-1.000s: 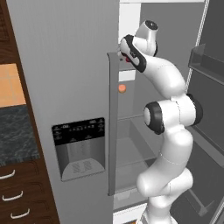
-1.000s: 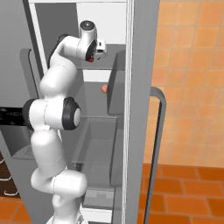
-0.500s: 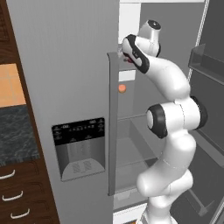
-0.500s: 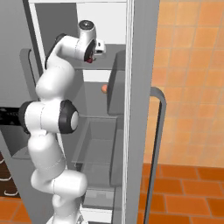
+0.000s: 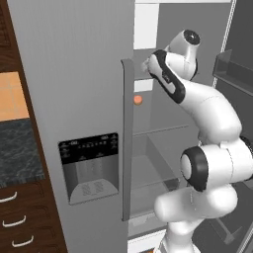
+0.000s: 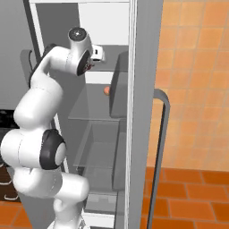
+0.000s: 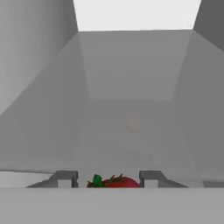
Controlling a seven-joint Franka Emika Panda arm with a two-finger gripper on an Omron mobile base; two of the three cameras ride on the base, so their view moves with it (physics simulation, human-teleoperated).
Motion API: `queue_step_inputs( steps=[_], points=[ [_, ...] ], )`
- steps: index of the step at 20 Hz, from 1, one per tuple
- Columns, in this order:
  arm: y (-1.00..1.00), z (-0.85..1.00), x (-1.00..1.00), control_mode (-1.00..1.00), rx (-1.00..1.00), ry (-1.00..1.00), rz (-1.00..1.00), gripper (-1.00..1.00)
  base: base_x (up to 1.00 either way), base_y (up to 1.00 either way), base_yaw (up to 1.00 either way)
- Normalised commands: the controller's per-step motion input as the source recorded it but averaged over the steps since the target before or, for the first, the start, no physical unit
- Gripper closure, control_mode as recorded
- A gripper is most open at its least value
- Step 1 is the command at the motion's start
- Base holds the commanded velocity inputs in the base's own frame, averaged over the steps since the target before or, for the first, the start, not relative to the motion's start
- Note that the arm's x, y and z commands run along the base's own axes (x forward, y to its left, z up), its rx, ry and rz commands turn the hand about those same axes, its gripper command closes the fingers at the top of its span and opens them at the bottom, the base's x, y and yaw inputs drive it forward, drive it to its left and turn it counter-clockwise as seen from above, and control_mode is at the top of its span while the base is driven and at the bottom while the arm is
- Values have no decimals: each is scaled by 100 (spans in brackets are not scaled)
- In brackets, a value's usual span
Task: Take the strawberry from the fridge and place it on top of the pancake, located on the dining counter.
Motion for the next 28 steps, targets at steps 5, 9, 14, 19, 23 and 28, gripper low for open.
queue_step_inputs(
  steps=[5,9,14,19,23,28],
  points=[
    [-22,7,-100,-100,0,10,-18,100,0,0,0],
    [-24,-19,-100,-100,0,3,-18,100,0,0,0],
    [-4,-41,-100,-100,0,12,-6,100,0,0,0],
    [0,-70,-100,-100,0,12,0,100,0,0,0],
    [0,-65,-100,-100,1,22,-1,100,0,0,0],
    [0,-56,-68,-100,0,31,0,100,0,0,0]
  ],
)
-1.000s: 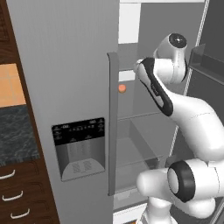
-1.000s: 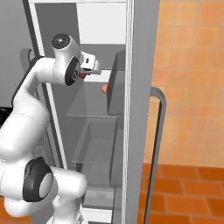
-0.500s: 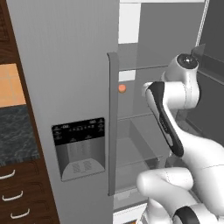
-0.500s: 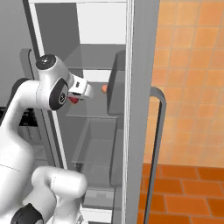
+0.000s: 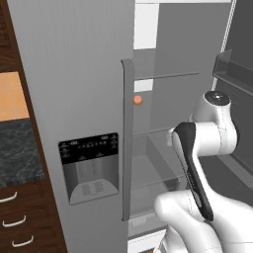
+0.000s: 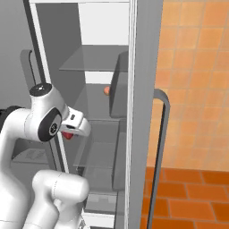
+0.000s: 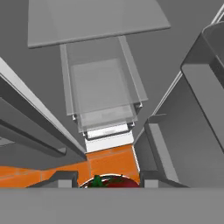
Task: Take the strawberry from the fridge and place it on top of the pancake, located on the dining counter.
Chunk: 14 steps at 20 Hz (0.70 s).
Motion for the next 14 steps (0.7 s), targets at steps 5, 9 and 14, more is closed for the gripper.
queue_step_inputs(
  steps=[5,9,14],
  points=[
    [0,-27,-5,-100,0,20,0,100,0,0,0],
    [0,0,0,-100,0,0,0,100,0,0,0],
    [0,0,0,-100,0,0,0,100,0,0,0]
  ],
)
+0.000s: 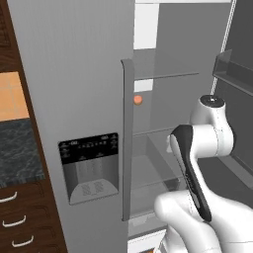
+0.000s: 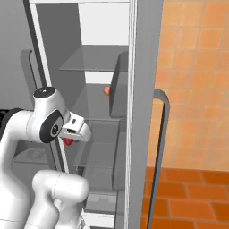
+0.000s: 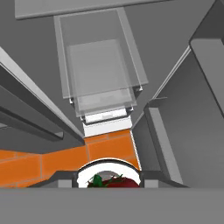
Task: Take the strawberry from the fridge and place it on top of the pancake, located on the dining counter.
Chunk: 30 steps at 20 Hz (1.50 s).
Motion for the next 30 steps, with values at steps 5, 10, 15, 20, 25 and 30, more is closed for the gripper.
queue_step_inputs(
  steps=[5,10,15,20,25,30],
  points=[
    [0,0,-10,100,0,-1,0,100,-56,19,-1],
    [0,0,0,100,0,0,0,100,-100,44,-29],
    [0,0,0,100,0,0,0,100,-100,33,-62],
    [0,0,0,100,0,0,0,100,-89,17,-78],
    [0,0,0,100,0,0,0,100,-35,46,-73],
    [0,0,0,100,0,0,0,100,9,100,-33]
  ],
)
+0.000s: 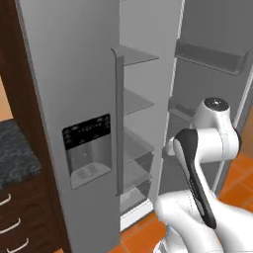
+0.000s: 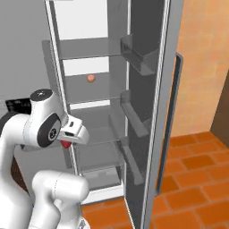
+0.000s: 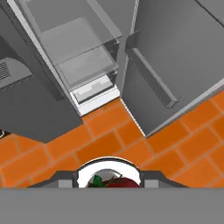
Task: Take the strawberry from the fridge and place it on top of the pancake, located on the dining counter.
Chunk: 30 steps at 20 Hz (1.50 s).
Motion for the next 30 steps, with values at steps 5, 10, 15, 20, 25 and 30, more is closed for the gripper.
queue_step_inputs(
  steps=[5,10,15,20,25,30],
  points=[
    [0,0,0,100,0,0,0,100,-12,61,-35],
    [0,0,0,100,0,0,0,100,-19,0,-85],
    [0,0,0,100,0,0,0,100,0,0,-100],
    [0,0,0,100,0,0,0,100,0,0,-99],
    [0,0,0,100,0,0,0,100,20,-20,-81],
    [0,0,0,100,0,0,0,100,92,-15,7]
  ],
)
